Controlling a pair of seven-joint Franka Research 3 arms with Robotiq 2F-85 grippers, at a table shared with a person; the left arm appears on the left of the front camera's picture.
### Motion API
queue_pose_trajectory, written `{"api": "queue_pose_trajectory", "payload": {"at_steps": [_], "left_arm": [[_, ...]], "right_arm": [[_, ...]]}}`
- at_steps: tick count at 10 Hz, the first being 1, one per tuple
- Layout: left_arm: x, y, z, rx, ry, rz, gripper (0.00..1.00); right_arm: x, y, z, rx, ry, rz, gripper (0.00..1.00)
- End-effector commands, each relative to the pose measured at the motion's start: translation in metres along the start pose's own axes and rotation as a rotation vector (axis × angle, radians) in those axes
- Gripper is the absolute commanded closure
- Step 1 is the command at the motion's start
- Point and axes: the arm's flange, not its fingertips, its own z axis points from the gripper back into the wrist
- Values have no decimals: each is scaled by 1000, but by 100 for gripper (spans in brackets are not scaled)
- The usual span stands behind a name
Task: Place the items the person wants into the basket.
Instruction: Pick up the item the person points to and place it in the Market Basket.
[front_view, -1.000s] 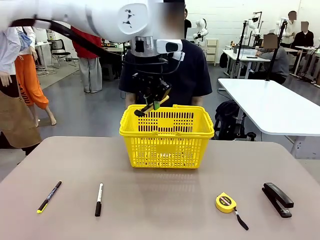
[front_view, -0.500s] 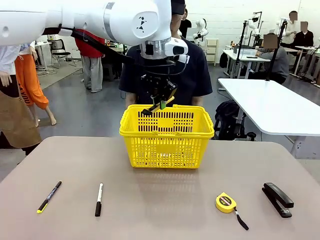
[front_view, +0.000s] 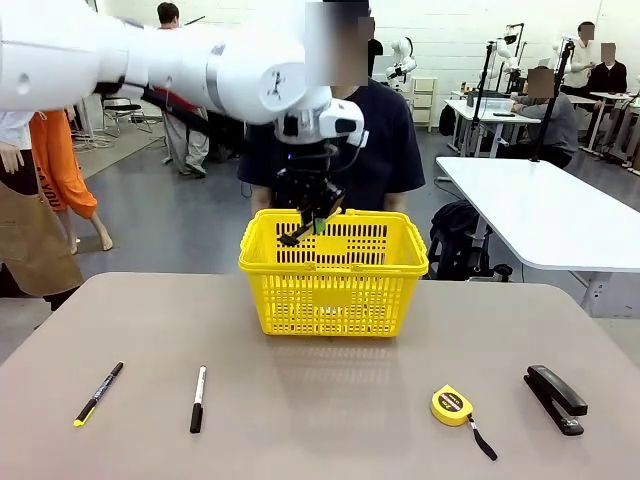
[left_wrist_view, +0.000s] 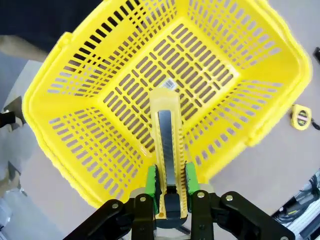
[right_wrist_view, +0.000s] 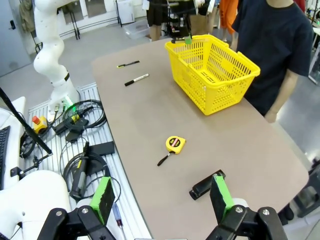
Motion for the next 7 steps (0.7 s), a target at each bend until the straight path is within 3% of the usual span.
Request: {"api": "queue_pose_trajectory", "payload": {"at_steps": [1,4,7], "left_arm": [[-8,4,-33,0,-62,-111,74],[-1,7,-73,17,-65,-195,74],[4,12,-106,-6,10,-184,74]], "right_arm": [[3,-1,1,6,-16,16,0],[3,-1,1,6,-16,16,0],[3,-1,1,6,-16,16,0]]}}
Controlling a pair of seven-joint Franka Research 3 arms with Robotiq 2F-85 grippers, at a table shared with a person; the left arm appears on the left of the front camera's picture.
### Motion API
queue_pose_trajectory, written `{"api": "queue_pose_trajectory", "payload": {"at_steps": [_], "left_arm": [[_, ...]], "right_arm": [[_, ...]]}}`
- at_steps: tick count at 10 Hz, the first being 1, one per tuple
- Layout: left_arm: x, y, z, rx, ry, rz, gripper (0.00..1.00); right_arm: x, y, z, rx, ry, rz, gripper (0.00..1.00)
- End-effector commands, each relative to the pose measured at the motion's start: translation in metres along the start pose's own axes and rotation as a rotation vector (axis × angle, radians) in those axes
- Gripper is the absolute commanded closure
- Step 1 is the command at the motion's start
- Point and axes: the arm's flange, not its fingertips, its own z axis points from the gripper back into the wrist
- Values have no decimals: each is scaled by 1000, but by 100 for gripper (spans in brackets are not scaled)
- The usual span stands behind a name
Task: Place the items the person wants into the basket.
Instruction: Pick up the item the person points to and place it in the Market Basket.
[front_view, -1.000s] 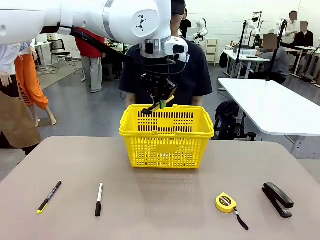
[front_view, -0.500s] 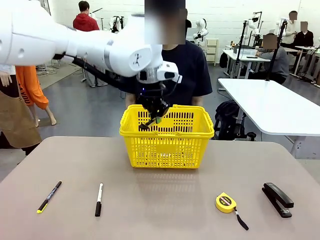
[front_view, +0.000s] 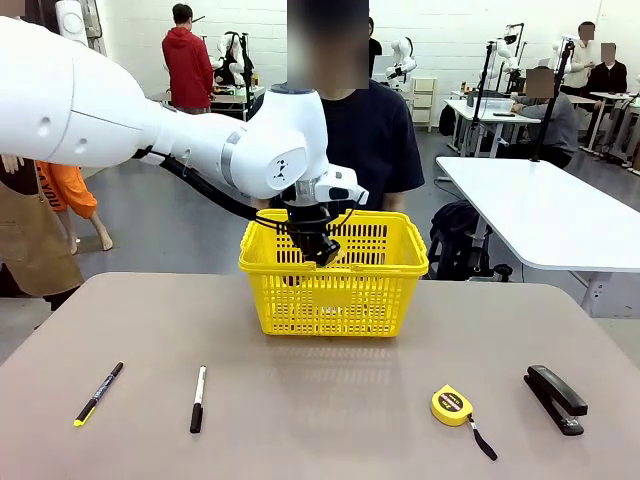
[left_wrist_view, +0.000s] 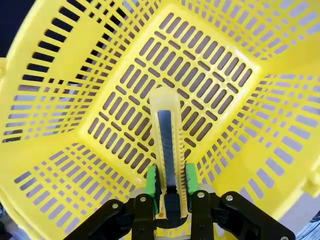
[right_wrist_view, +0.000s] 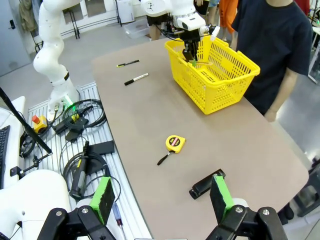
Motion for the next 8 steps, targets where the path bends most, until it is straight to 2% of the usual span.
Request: {"api": "queue_pose_trajectory", "payload": {"at_steps": [1,2,3,4,5,8], "left_arm": [[4,10,-7,2,26,-6,74],[5,12,-10,-4,28,-2,74],[5,13,-11,-4,21,-1,59],[5,12,-11,-5,20,-8,13],[4,13,-10,-4,23,-6,0],[5,13,-7,-6,33,-1,0]], "right_arm": [[3,-1,1,7,-19,16,0],[3,-1,1,7,-19,16,0],[3,-1,1,7,-19,16,0],[3,-1,1,7,-19,16,0],[3,-1,1,7,-19,16,0],[3,-1,1,7,-19,16,0]]}}
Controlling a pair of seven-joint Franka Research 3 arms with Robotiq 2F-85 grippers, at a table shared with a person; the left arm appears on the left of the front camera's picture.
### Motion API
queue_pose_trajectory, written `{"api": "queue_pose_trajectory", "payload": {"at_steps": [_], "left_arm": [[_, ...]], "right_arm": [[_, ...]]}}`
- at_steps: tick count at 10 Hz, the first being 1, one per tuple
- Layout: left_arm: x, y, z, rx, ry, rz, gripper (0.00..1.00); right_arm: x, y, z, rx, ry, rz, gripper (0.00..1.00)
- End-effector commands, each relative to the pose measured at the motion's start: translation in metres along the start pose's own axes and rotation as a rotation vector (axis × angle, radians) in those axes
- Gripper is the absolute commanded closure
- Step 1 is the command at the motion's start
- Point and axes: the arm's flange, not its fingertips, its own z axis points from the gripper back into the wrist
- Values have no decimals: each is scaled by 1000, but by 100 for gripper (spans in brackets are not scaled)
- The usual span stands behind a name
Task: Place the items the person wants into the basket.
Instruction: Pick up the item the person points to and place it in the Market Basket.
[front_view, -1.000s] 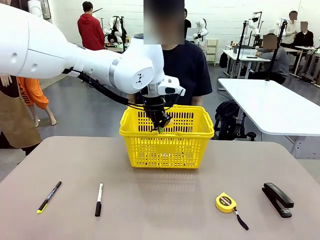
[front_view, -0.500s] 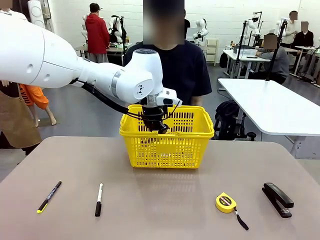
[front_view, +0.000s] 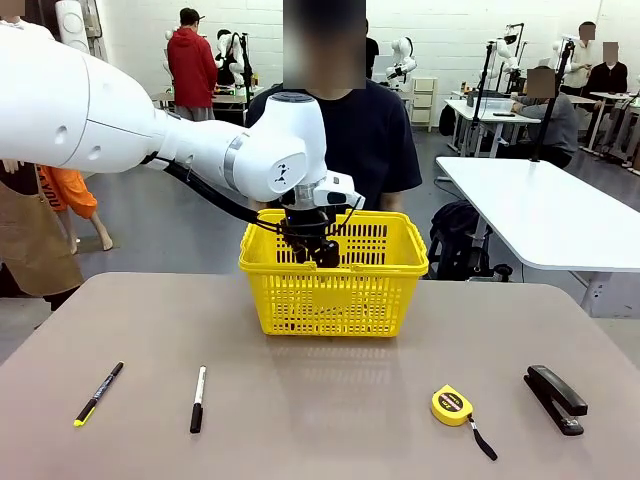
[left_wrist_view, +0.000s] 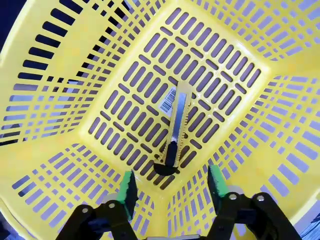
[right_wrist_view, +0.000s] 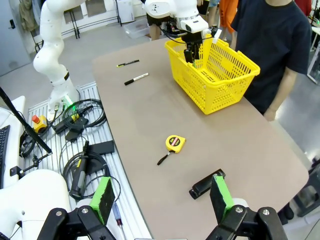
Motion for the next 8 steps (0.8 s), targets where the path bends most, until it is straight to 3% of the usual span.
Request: {"api": "queue_pose_trajectory", "payload": {"at_steps": [1,5,8], "left_arm": [[2,3,3,-1,14,-16,0],[4,2,25,25,55,56,0],[-11,-16,121,-19,13,118,0]], "right_arm": [[3,-1,1,7,-20,14,0],[3,-1,1,7,-20,14,0],[3,-1,1,7,-20,14,0]]}}
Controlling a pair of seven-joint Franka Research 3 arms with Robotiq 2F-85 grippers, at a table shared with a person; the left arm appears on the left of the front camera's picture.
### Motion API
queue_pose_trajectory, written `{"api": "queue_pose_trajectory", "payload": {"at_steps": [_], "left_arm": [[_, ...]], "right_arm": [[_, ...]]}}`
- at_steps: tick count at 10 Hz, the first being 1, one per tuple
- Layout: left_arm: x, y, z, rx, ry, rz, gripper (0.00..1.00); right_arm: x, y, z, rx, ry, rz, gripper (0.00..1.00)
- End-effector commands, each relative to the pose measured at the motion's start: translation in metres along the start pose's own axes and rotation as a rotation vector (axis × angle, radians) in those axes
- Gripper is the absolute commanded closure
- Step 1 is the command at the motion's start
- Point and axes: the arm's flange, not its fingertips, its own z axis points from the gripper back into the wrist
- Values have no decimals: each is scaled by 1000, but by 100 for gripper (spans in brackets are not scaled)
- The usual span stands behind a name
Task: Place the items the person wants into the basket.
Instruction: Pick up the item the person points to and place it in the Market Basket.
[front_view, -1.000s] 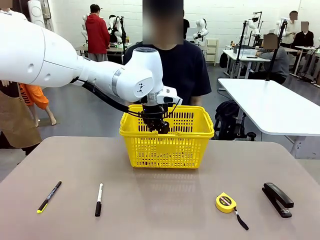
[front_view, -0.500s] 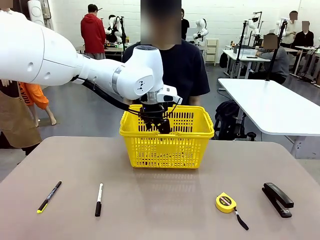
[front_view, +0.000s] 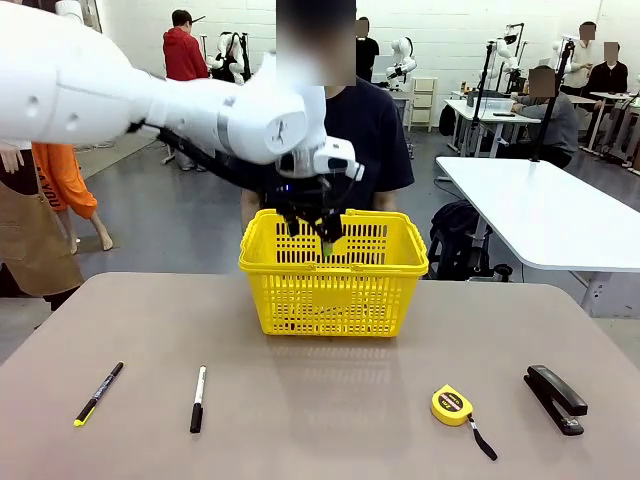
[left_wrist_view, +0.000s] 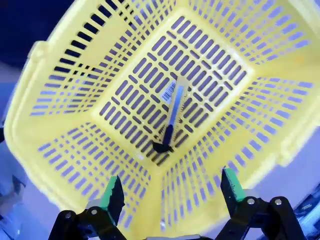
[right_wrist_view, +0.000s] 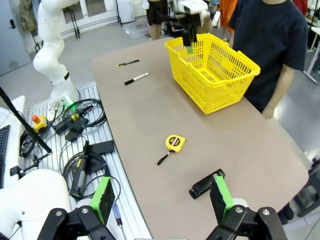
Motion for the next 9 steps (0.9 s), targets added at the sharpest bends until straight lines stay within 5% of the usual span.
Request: {"api": "queue_pose_trajectory", "payload": {"at_steps": [1,5,9], "left_arm": [[-32,-24,72,-40,-5,61,0],[-101,-57,113,-76,-1,117,0],[-113,-53,105,-35,2,154,0]], "right_arm": [[3,-1,2,6,-21,14,0],[3,-1,2,6,-21,14,0],[3,-1,2,6,-21,14,0]]}}
